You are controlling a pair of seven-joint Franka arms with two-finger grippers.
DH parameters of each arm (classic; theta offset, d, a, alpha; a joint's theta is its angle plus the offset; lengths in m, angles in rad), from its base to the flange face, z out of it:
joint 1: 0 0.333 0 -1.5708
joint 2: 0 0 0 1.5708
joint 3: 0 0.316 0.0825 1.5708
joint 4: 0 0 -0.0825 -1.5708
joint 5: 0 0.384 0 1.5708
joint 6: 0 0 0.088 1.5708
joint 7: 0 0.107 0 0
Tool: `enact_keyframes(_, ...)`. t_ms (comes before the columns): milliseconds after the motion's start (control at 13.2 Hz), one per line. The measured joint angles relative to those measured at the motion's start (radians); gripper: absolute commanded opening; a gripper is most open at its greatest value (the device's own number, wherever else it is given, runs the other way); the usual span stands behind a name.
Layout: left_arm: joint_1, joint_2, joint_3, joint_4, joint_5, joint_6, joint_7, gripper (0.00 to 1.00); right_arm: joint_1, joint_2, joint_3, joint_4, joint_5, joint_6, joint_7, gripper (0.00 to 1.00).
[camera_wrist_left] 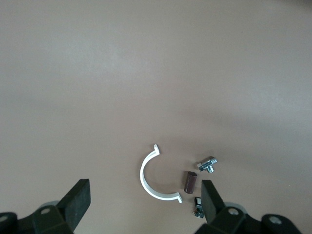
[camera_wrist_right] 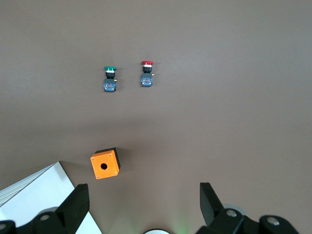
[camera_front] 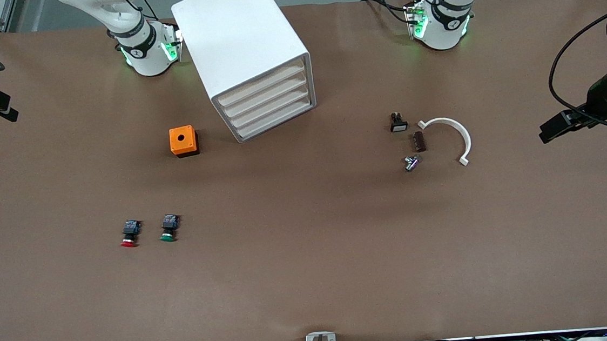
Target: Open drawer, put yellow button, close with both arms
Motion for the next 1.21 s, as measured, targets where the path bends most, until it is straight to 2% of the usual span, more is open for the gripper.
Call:
enact_keyframes(378, 0.042, -0.017, 0.006, 0.012, 0.003, -0.011, 0.116, 1.0, 0.0, 0.0, 0.0, 0.0, 0.0, 0.0, 0.0, 1.0)
enact_keyframes(453, 0.001, -0.031, 0.032, 0.011, 0.001, -0.022, 0.117, 1.0, 0.0, 0.0, 0.0, 0.0, 0.0, 0.0, 0.0, 1.0)
enact_keyframes(680, -0.276, -0.094, 0.257, -0.02, -0.038, -0.043, 0.11, 1.0, 0.0, 0.0, 0.0, 0.0, 0.0, 0.0, 0.0, 1.0)
enact_keyframes(831, -0.365, -0.15, 0.359, -0.079, -0.108, -0.034, 0.108, 1.0, 0.0, 0.0, 0.0, 0.0, 0.0, 0.0, 0.0, 1.0)
enact_keyframes(1058, -0.372, -0.235, 0.391, -0.196, -0.138, 0.012, 0.111, 1.0, 0.0, 0.0, 0.0, 0.0, 0.0, 0.0, 0.0, 1.0)
enact_keyframes(1209, -0.371, -0.256, 0.395, -0.221, -0.138, 0.014, 0.112, 1.0, 0.001, 0.0, 0.001, 0.0, 0.0, 0.0, 0.0, 1.0)
